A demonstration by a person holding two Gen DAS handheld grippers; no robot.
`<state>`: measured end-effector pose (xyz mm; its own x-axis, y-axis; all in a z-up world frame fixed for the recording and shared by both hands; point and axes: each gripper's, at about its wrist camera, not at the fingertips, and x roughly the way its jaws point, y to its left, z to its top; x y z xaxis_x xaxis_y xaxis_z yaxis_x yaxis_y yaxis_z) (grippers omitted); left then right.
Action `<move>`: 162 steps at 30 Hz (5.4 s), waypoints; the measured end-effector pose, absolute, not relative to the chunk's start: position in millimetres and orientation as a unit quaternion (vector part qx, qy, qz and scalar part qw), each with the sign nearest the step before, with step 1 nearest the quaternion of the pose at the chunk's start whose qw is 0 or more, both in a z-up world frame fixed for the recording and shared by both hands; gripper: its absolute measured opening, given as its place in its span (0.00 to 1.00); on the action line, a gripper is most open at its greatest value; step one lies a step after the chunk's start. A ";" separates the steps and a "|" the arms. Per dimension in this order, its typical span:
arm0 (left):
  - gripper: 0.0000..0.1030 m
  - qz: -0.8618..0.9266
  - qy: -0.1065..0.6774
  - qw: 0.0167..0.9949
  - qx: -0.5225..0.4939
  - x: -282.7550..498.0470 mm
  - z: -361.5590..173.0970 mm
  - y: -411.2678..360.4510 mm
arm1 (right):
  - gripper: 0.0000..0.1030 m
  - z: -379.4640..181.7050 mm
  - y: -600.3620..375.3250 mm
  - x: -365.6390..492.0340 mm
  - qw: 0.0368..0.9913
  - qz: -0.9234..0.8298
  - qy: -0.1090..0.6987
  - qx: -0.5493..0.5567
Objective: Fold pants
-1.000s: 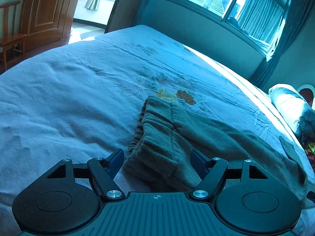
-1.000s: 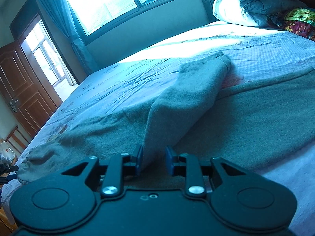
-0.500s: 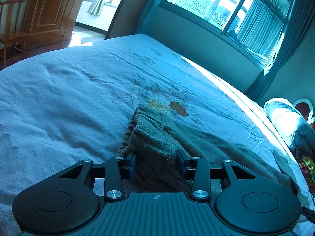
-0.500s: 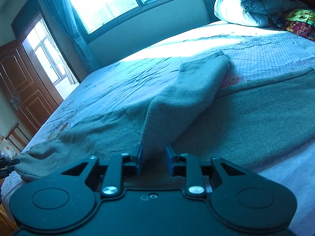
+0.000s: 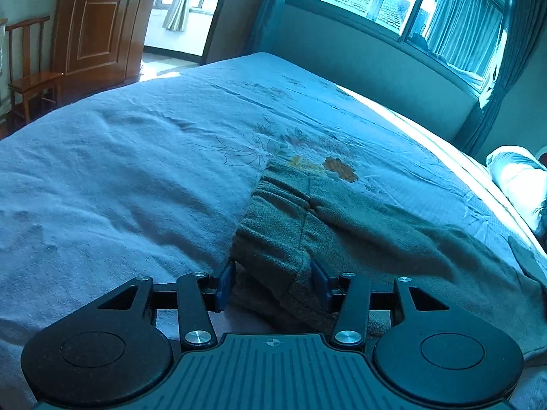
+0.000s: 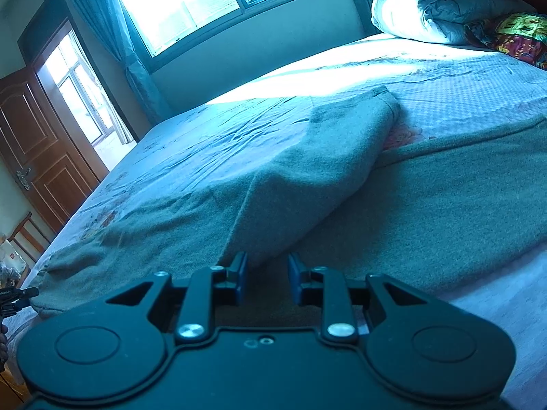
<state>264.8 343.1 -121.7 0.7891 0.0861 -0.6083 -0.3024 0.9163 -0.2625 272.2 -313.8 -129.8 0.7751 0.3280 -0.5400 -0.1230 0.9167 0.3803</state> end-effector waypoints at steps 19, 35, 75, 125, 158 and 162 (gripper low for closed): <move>0.80 0.129 0.345 0.930 -0.018 292.2 -119.5 132.9 | 0.25 -96.1 -287.3 334.2 0.948 0.084 0.296 0.082; 1.00 0.140 0.346 0.928 0.004 294.3 -139.7 115.8 | 0.00 -117.7 -317.5 310.4 0.960 -0.011 0.279 0.035; 1.00 0.125 0.341 0.932 -0.005 294.1 -138.6 122.3 | 0.13 -140.2 -490.1 244.4 0.907 -0.160 0.239 0.307; 1.00 0.118 0.346 0.931 0.002 294.9 -138.7 121.9 | 0.00 -83.5 -549.2 239.9 0.922 -0.059 0.122 0.362; 1.00 0.116 0.339 0.934 0.002 291.6 -138.8 121.1 | 0.17 -166.8 -586.2 244.2 0.835 -0.117 0.241 0.481; 1.00 0.115 0.339 0.934 -0.001 291.1 -138.4 122.4 | 0.18 -166.1 -579.3 245.8 0.831 -0.113 0.259 0.479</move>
<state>291.1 122.4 -138.4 0.7440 0.2137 -0.6331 -0.2154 0.9736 0.0756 245.8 -579.3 -166.1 0.8404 0.0595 -0.5387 0.4360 0.5162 0.7372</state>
